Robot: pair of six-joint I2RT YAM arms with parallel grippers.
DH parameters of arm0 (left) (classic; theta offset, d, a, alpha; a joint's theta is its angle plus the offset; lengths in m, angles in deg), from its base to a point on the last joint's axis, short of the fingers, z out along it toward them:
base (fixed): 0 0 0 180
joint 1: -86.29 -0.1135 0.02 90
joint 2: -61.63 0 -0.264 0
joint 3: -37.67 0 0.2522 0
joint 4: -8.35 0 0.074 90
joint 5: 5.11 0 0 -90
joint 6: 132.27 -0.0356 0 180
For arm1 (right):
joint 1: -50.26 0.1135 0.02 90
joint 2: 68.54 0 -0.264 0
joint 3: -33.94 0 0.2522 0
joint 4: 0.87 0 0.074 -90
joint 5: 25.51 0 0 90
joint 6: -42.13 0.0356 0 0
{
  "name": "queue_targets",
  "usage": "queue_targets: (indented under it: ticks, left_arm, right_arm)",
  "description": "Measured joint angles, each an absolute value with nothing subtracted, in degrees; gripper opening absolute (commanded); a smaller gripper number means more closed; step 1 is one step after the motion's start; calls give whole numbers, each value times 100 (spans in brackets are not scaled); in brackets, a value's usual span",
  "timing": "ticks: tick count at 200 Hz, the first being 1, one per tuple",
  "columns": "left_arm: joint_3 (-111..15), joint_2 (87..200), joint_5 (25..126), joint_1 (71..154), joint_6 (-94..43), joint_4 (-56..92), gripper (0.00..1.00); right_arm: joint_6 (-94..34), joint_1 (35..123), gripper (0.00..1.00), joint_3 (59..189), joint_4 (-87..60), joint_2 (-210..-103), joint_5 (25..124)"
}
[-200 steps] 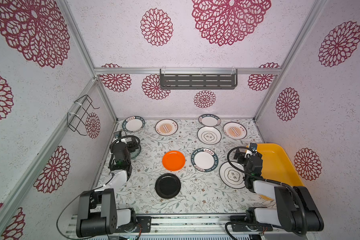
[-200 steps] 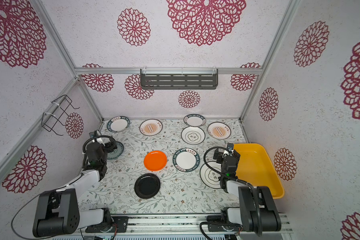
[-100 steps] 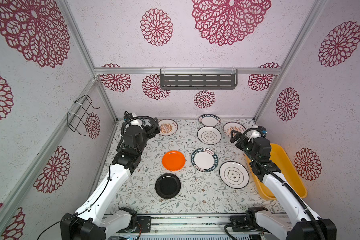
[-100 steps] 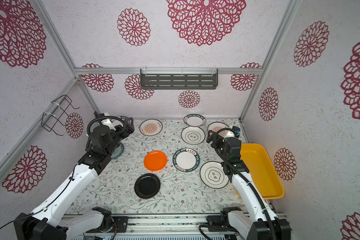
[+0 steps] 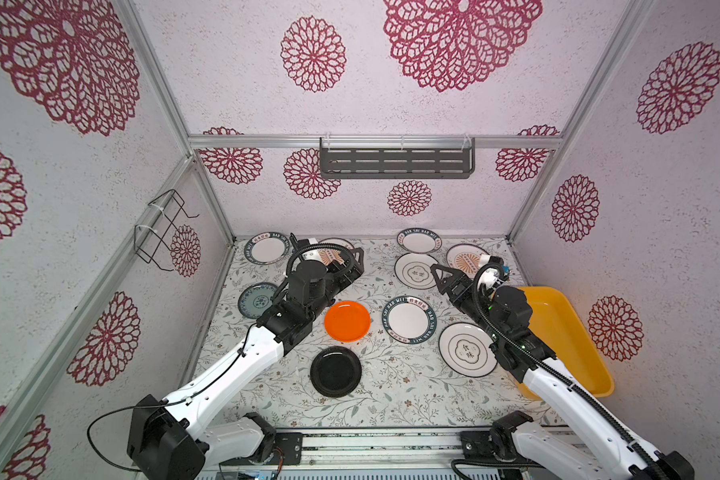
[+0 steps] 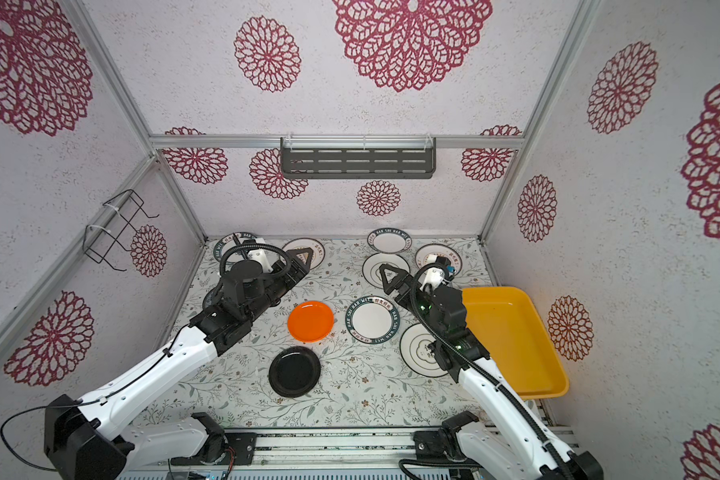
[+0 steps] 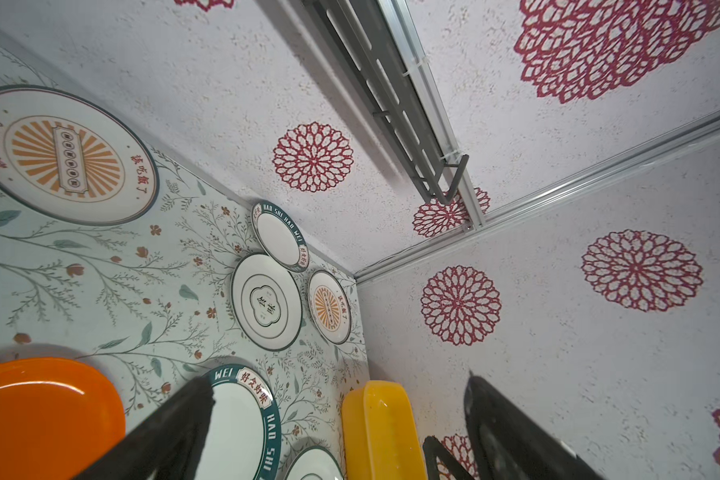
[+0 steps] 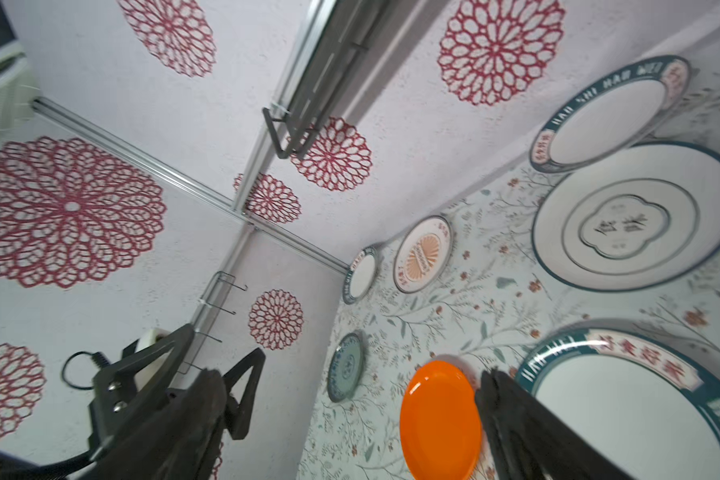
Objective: Place the plates into the plastic bin on the countertop
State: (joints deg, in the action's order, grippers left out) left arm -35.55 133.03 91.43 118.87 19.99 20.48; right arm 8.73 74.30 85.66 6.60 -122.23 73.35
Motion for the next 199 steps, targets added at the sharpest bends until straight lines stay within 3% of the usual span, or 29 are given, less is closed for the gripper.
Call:
queue_targets:
  ticks: [34, 60, 89, 126, 199]
  left_arm:
    - [-3557, 13467, 8514, 11301, 2001, 1668, 97]
    - [-3901, 13755, 8138, 11242, 1935, 1733, 97]
    - [-4207, 14103, 7725, 11251, 1883, 1884, 97]
    - [-4473, 14608, 7434, 11447, 1516, 2505, 97]
    - [-5483, 16203, 6444, 11605, 281, 3738, 97]
  right_arm:
    - [943, 7430, 99, 8258, 1576, -12578, 7379]
    - [961, 7432, 99, 8592, 1445, -12733, 7383]
    - [681, 7434, 99, 9547, 400, -12997, 7283]
    - [-64, 7447, 99, 10649, -1340, -13336, 6468]
    - [-226, 7447, 99, 10175, -2616, -13190, 5390]
